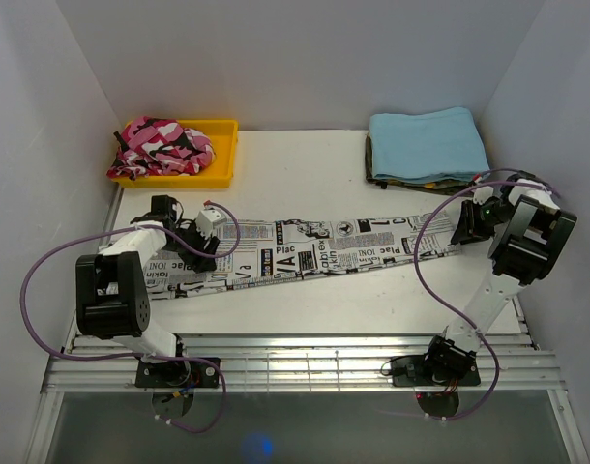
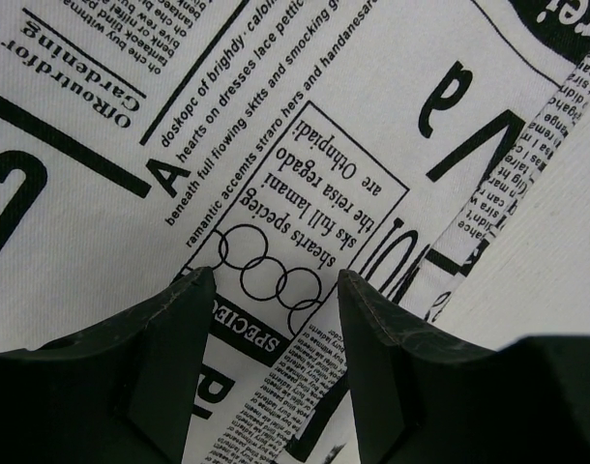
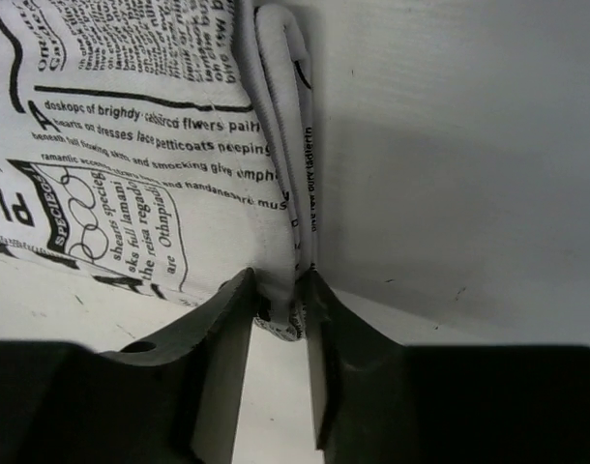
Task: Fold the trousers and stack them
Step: Fold the trousers
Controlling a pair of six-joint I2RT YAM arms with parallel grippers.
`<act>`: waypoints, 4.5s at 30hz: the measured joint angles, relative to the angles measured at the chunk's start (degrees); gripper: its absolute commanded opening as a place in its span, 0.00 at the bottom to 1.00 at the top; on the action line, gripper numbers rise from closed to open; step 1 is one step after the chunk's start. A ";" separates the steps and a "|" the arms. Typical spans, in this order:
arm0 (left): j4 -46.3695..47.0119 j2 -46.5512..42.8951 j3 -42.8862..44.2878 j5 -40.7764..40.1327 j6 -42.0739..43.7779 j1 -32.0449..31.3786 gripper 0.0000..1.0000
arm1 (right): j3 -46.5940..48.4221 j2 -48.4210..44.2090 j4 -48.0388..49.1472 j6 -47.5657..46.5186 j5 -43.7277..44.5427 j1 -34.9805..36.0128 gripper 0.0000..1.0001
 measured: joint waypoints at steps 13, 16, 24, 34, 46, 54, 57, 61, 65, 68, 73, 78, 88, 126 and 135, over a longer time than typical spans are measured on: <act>1.11 0.87 -0.11 -0.79 0.02 0.00 0.64 | -0.57 -1.95 -2.51 -1.64 -0.11 -1.62 0.08; 1.77 0.92 -0.52 -1.20 0.04 -0.07 0.63 | -0.63 -3.52 -3.10 -2.47 -0.07 -2.47 0.08; -0.52 -1.18 -0.74 0.79 1.22 0.44 0.73 | -7.80 -4.68 0.00 -5.09 4.20 -3.58 0.08; -2.08 -14.67 -0.85 4.85 -2.73 2.27 0.86 | -16.72 -13.79 0.17 -13.92 6.01 -8.68 0.91; -0.44 -7.82 2.43 11.21 -14.62 13.70 0.93 | -1.27 -20.04 4.72 -3.39 -8.44 19.96 0.95; -5.95 -11.43 -2.38 17.88 5.62 12.81 0.72 | 27.06 4.42 17.35 16.31 -18.88 45.07 0.95; -9.22 -11.89 -6.40 14.73 16.76 10.49 0.63 | 34.86 13.35 24.37 26.10 -21.05 50.64 0.97; -10.67 -10.08 -11.28 9.27 25.44 9.22 0.54 | 33.94 18.82 37.73 41.90 -23.56 55.89 0.98; -10.12 -9.60 -12.11 7.85 30.21 9.20 0.48 | 31.34 22.29 48.52 54.77 -25.77 59.47 0.97; -9.44 -10.08 -12.81 7.21 33.00 9.16 0.48 | 31.39 25.62 53.81 60.61 -27.04 61.57 0.97; -8.24 -11.56 -14.40 7.21 35.80 9.16 0.47 | 30.03 29.66 57.20 66.29 -28.65 64.13 0.93; -7.87 -11.41 -14.51 7.45 36.13 9.18 0.47 | 27.43 29.81 60.15 70.36 -31.19 64.89 0.89; -7.32 -11.04 -14.51 7.69 35.98 9.18 0.47 | 23.23 28.72 65.59 78.12 -33.46 65.24 0.90; -5.09 -10.01 -15.26 8.76 33.79 9.40 0.43 | 29.75 37.24 96.21 103.73 -14.27 68.74 0.98; -5.51 -8.81 -14.23 9.20 33.18 9.40 0.43 | 28.85 31.08 70.84 80.87 -18.95 67.12 0.86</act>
